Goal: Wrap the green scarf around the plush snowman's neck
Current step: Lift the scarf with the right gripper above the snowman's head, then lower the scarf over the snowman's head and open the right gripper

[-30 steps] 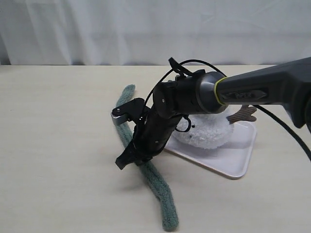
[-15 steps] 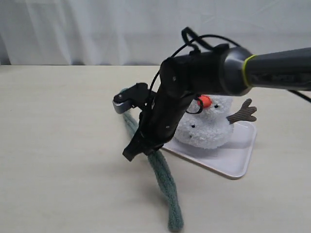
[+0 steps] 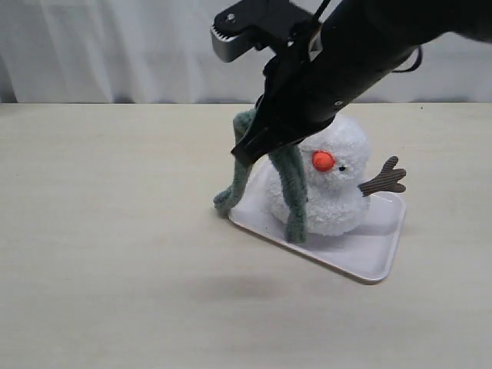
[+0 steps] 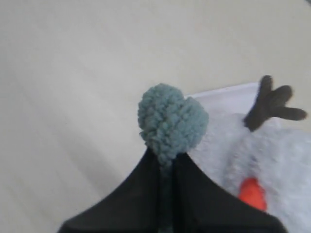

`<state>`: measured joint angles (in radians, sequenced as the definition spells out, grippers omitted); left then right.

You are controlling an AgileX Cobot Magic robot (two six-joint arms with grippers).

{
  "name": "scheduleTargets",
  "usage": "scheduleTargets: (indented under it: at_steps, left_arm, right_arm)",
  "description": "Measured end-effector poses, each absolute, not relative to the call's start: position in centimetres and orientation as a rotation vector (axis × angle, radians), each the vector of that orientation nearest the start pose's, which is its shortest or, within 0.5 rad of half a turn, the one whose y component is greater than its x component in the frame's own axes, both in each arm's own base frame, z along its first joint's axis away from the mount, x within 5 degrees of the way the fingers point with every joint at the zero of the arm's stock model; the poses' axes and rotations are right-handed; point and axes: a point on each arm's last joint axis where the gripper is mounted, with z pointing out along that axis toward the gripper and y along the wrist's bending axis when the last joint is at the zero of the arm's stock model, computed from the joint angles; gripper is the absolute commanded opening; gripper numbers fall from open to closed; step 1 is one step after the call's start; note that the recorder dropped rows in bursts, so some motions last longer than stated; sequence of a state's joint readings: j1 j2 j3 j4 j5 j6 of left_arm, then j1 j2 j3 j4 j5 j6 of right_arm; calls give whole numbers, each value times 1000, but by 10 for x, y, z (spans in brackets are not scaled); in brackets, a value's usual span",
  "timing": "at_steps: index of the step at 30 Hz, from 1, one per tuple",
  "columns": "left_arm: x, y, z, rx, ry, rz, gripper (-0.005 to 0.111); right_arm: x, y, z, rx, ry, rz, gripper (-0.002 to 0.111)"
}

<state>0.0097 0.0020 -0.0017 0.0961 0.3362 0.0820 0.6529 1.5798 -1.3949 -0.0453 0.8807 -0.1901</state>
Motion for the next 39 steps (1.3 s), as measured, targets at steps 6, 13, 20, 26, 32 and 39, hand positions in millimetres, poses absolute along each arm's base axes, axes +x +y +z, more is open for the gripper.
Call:
scheduleTargets:
  at_steps: [6,13,20,26,32,39]
  left_arm:
    - [54,3,183,126,1817,158,0]
    - [54,3,183,126,1817,158,0]
    - [54,3,183,126,1817,158,0]
    - [54,3,183,126,1817,158,0]
    - [54,3,183,126,1817,158,0]
    - [54,3,183,126,1817,158,0]
  right_arm:
    - [268,181,352,-946,2298,-69,4]
    - [272,166,360,-834,2278,-250,4]
    - [278,170,357,-828,2255,-253,4]
    - [290,180,346,-861,2211,-254,4]
    - [303,191,342,-904,2090,-249,4]
    - [320,185,328,-911,2089,-395,4]
